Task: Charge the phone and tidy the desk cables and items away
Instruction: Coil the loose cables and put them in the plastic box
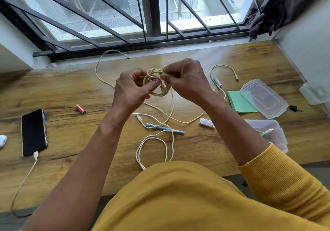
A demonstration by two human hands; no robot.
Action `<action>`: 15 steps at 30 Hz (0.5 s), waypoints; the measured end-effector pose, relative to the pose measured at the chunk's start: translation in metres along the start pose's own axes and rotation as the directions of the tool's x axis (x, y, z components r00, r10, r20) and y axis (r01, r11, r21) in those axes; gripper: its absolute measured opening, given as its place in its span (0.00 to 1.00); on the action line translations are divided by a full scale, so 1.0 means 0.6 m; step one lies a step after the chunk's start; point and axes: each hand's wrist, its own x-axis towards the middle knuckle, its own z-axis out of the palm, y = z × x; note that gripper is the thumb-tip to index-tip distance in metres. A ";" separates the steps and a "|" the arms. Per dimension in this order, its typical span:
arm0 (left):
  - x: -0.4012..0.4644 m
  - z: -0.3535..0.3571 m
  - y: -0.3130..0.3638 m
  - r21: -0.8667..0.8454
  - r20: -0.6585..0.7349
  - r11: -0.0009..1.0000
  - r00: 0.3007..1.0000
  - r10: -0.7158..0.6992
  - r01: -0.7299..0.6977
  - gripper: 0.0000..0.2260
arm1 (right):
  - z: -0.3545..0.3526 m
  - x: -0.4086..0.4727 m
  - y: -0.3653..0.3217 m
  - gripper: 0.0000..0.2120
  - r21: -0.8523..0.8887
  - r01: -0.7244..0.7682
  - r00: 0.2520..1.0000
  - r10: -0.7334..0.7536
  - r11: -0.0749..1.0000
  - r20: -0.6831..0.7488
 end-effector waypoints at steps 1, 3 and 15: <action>0.001 0.004 -0.001 0.023 -0.016 1.000 1.000 0.021 -0.020 0.07 | 0.000 0.000 0.000 0.04 0.007 0.001 1.000 -0.001 1.000 0.003; 0.002 0.010 -0.001 0.056 -0.055 0.997 0.997 0.049 -0.046 0.04 | 0.001 0.001 0.000 0.04 0.019 -0.003 1.000 0.002 1.000 0.007; 0.003 0.011 0.015 -0.253 0.106 0.953 0.984 -0.144 0.167 0.12 | 0.008 0.001 0.007 0.04 0.036 -0.043 0.999 0.044 0.998 -0.020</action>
